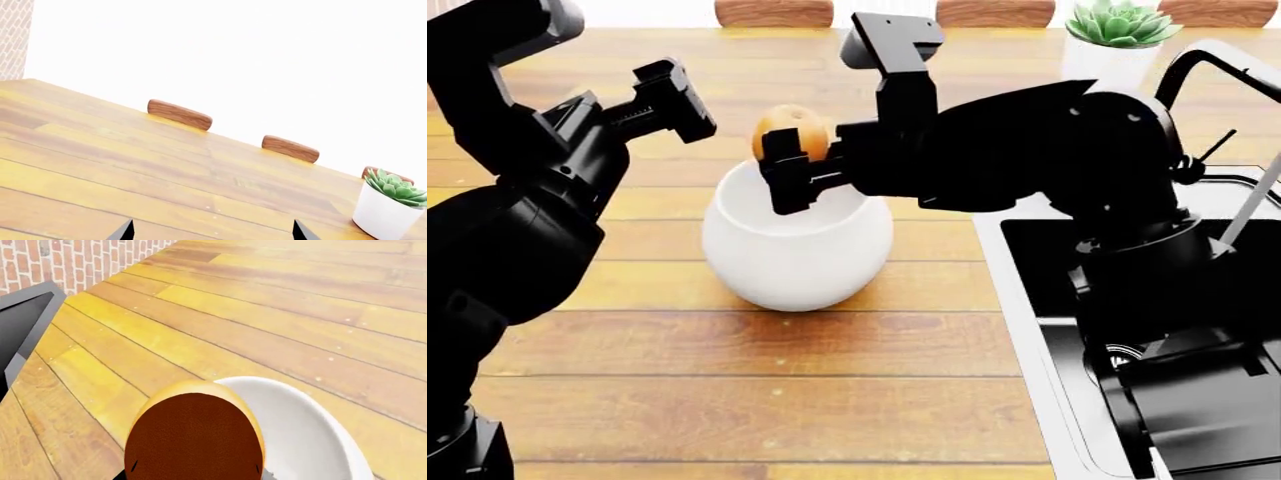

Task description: Pick the eggplants and oranges from the sink and place them in one bowl. Place the avocado in the other bowl. Then turn off the sink faucet.

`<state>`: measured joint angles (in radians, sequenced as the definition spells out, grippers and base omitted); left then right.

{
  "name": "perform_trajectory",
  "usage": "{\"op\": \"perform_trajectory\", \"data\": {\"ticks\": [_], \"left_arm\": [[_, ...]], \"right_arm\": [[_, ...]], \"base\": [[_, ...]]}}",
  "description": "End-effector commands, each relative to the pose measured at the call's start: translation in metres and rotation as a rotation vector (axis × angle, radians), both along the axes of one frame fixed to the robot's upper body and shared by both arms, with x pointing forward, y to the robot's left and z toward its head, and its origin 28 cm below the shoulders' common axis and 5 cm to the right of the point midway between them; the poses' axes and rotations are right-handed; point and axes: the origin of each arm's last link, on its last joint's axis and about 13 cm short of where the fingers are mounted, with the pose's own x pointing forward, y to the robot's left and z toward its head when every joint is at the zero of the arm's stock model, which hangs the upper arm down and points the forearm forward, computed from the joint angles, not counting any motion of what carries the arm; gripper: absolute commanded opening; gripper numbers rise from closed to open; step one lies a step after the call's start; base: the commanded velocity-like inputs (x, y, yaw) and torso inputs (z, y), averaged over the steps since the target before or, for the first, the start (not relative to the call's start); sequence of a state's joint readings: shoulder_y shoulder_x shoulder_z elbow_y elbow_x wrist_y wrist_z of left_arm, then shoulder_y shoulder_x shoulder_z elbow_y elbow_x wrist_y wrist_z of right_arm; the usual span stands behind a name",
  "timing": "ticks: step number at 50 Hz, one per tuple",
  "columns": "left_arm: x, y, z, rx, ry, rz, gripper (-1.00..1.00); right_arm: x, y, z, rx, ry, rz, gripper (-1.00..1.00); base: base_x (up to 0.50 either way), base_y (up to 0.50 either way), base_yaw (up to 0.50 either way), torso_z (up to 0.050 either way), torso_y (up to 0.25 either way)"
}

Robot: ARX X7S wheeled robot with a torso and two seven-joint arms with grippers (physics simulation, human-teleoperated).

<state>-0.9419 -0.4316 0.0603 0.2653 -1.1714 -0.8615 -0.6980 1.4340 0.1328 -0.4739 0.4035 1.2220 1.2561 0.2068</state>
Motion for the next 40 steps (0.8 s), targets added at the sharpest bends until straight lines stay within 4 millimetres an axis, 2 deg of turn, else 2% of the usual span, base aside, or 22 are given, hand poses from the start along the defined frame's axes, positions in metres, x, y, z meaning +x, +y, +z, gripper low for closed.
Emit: {"op": "perform_trajectory", "data": {"ticks": [1,29,35,40], "left_arm": [[0.0,0.0,0.0,0.0,0.001,0.001,1.0],[0.001,-0.002,-0.001,0.009,0.003,0.003,1.0],[0.002,-0.001,-0.002,0.009,-0.003,0.027,1.0],[0.002,-0.002,-0.003,0.011,-0.007,0.042,1.0]], "right_arm": [[0.0,0.0,0.001,0.004,-0.015,0.005,1.0],[-0.005,-0.004,0.009,0.03,-0.06,-0.008,1.0],[-0.021,-0.012,0.014,0.003,-0.202,-0.058,1.0],[-0.044,-0.023,0.003,-0.041,-0.339,-0.122,1.0]], "base": [[0.0,0.0,0.0,0.0,0.0],[0.0,0.0,0.0,0.0,0.0],[0.0,0.0,0.0,0.0,0.0],[0.0,0.0,0.0,0.0,0.0]]}}
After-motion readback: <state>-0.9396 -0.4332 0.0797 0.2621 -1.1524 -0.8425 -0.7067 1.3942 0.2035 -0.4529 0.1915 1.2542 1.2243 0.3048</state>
